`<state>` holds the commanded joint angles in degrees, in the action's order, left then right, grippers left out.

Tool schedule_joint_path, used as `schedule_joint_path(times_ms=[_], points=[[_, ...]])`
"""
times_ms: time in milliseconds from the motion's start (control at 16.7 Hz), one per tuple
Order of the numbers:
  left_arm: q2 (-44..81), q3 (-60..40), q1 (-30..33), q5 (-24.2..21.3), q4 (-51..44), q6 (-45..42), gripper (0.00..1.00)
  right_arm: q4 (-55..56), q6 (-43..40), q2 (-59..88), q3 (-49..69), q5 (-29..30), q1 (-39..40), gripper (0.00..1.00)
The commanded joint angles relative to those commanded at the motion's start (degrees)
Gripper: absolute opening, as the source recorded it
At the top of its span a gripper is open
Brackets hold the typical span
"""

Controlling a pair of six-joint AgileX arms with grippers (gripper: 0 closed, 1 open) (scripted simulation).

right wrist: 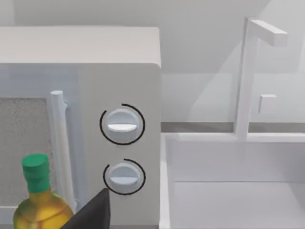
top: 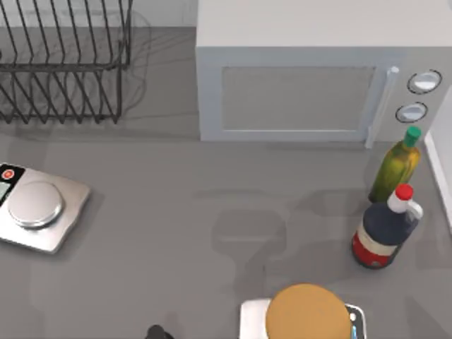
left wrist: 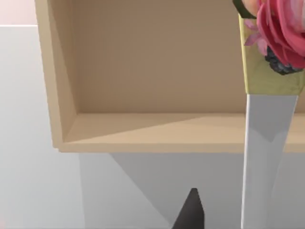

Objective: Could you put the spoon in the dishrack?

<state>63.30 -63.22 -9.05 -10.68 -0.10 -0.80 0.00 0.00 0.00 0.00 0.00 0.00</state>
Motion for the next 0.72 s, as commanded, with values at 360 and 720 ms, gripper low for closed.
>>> schedule_joint_path(times_ms=[360,720], points=[[21.65,4.82,2.6,2.32,26.54,-0.38,0.0,0.0,0.0,0.0,0.0,0.0,0.0,1.0],[35.95,9.69,4.96,4.36,45.93,-0.18,0.0,0.0,0.0,0.0,0.0,0.0,0.0,1.0]])
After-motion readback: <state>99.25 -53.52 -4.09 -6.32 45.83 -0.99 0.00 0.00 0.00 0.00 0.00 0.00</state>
